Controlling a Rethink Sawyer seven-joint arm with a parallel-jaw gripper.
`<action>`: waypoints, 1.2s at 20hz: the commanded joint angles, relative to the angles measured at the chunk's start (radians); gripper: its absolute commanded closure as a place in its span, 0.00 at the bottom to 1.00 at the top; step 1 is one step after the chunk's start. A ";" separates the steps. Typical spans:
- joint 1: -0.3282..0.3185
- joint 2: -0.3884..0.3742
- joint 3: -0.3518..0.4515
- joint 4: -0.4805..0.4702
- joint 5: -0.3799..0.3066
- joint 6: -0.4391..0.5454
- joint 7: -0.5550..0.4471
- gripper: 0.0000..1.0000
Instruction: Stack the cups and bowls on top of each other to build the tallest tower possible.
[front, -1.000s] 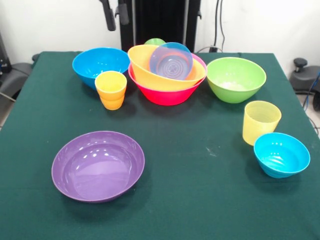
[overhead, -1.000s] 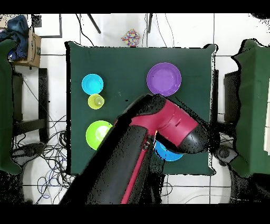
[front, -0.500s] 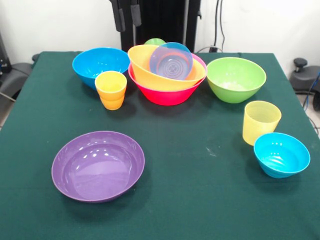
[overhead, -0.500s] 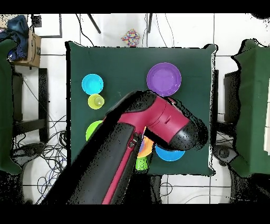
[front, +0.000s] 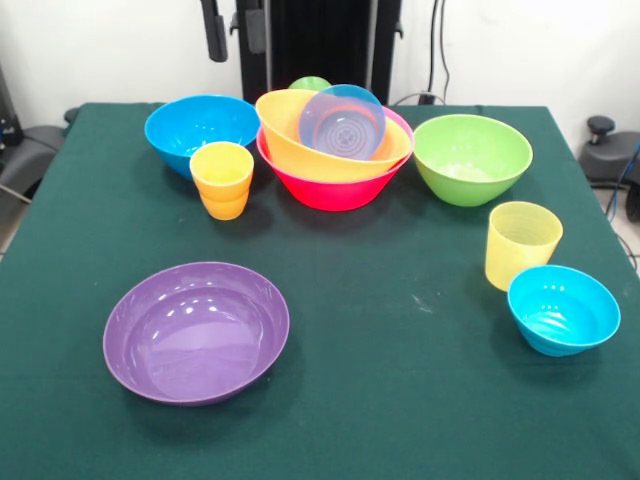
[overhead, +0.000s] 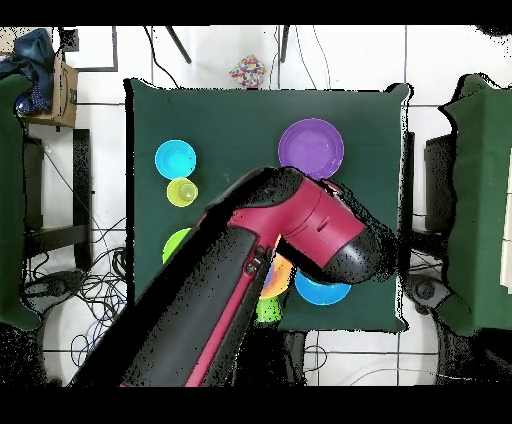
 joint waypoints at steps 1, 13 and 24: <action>0.013 0.058 0.058 -0.036 0.042 -0.016 0.183 0.00; 0.031 0.086 0.005 -0.087 0.048 -0.088 0.251 0.00; 0.056 0.128 -0.058 -0.147 0.066 -0.127 0.295 0.00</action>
